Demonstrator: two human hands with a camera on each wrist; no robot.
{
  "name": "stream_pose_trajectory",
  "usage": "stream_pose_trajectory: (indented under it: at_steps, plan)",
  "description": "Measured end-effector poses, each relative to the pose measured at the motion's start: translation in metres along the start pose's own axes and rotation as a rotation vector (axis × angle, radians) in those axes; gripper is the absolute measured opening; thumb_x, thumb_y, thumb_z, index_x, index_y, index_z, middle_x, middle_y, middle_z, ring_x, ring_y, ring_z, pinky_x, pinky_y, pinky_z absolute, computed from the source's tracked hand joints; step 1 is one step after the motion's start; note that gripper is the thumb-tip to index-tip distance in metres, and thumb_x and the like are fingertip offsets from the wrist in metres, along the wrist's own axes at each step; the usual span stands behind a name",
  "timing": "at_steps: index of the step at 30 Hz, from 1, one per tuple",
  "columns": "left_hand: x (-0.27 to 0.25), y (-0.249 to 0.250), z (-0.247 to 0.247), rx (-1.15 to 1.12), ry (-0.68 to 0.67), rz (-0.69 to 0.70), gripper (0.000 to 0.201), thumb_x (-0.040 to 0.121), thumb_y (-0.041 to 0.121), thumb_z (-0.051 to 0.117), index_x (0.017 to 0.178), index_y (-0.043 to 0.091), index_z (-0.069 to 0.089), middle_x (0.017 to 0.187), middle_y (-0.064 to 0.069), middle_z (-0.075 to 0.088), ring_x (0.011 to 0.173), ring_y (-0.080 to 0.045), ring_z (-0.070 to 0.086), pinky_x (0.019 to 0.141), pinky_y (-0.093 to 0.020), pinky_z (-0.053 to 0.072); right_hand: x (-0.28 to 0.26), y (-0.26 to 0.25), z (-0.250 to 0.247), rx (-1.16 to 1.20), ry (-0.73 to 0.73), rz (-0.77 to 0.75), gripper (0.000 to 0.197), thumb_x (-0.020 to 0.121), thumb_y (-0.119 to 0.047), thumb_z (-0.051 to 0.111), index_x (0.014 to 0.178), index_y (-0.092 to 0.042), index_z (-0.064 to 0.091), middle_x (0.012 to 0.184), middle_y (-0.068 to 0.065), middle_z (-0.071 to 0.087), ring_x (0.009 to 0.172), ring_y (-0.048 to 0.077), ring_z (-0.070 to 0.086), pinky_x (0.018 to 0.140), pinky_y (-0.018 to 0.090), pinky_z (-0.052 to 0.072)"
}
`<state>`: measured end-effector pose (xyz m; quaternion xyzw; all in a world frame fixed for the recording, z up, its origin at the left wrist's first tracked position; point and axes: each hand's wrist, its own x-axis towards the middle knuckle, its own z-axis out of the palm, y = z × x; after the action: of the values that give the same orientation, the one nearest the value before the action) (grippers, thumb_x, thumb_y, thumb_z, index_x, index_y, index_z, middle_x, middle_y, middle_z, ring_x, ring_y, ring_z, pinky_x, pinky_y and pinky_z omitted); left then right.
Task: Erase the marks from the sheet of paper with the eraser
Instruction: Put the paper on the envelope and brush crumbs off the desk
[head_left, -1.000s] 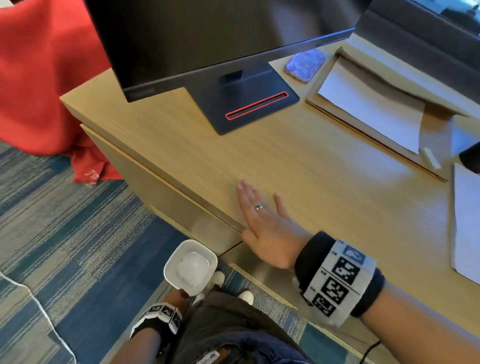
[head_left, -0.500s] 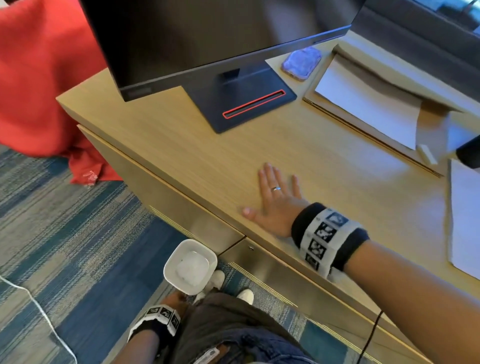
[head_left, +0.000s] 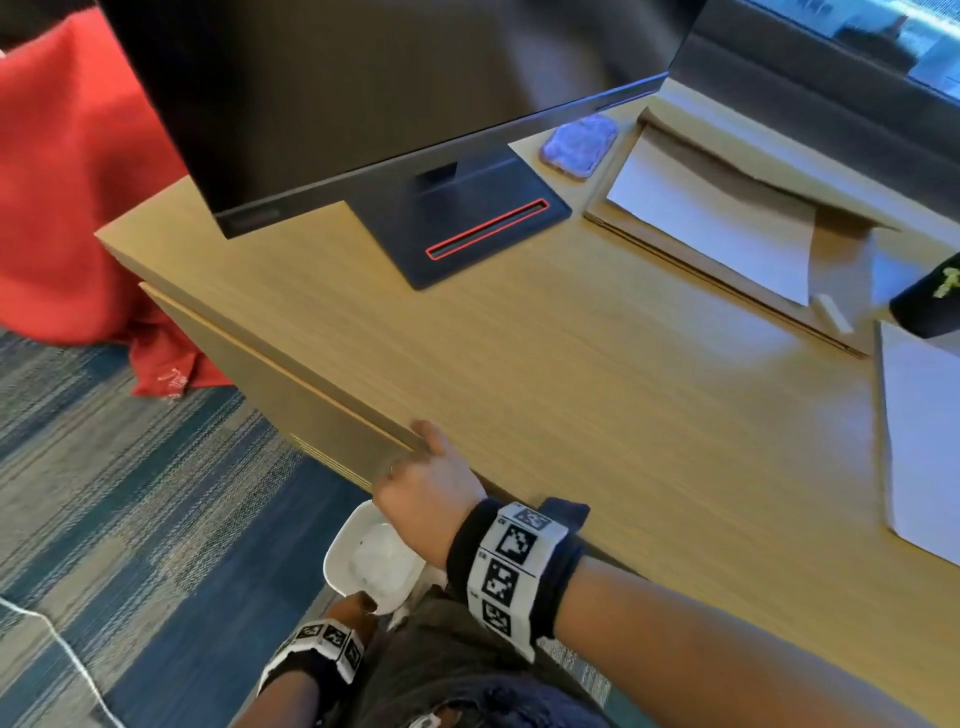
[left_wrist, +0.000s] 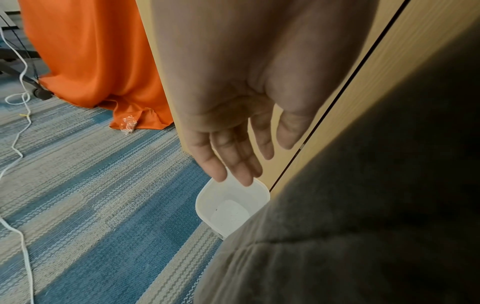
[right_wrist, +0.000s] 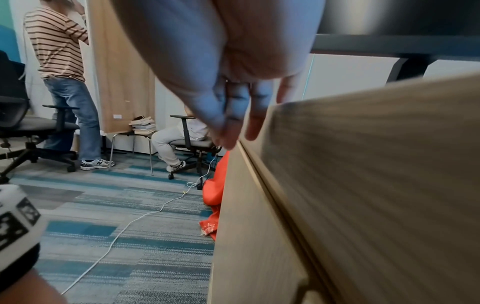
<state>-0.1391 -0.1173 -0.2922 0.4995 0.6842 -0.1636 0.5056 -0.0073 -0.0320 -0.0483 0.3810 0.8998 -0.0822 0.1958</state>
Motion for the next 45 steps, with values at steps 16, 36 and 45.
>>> stream_pose_trajectory:
  at_steps: [16, 36, 45]
  plan:
    - [-0.015, -0.001, -0.003, -0.054, 0.015, 0.008, 0.038, 0.097, 0.023, 0.047, 0.133, 0.011, 0.048, 0.142, -0.005, 0.046, 0.13, -0.019, 0.044, 0.099, -0.02, 0.034, -0.04, 0.103, -0.013, 0.416, -0.017, 0.609, 0.077, 0.097, -0.054, 0.023, 0.148, -0.012, -0.015, 0.156, 0.007, -0.02, 0.145, 0.021, -0.014, 0.116, 0.043, -0.003]
    - [-0.016, 0.005, -0.008, 0.011, -0.036, 0.049, 0.042, 0.096, 0.025, 0.047, 0.137, 0.017, 0.044, 0.14, -0.003, 0.048, 0.129, -0.019, 0.045, 0.1, -0.022, 0.035, 0.012, -0.011, -0.006, 0.11, 0.066, -0.043, 0.028, 0.092, -0.003, 0.044, 0.119, -0.003, 0.054, 0.116, 0.012, 0.058, 0.112, 0.028, 0.044, 0.088, 0.035, 0.042]
    - [-0.024, -0.006, -0.007, 0.047, -0.012, 0.017, 0.037, 0.099, 0.021, 0.039, 0.135, 0.014, 0.046, 0.143, -0.002, 0.045, 0.13, -0.016, 0.044, 0.098, -0.018, 0.034, -0.006, -0.01, 0.005, 0.053, 0.212, 0.094, 0.033, 0.079, -0.015, 0.056, 0.111, -0.018, 0.064, 0.111, -0.001, 0.066, 0.11, 0.021, 0.055, 0.085, 0.04, 0.045]
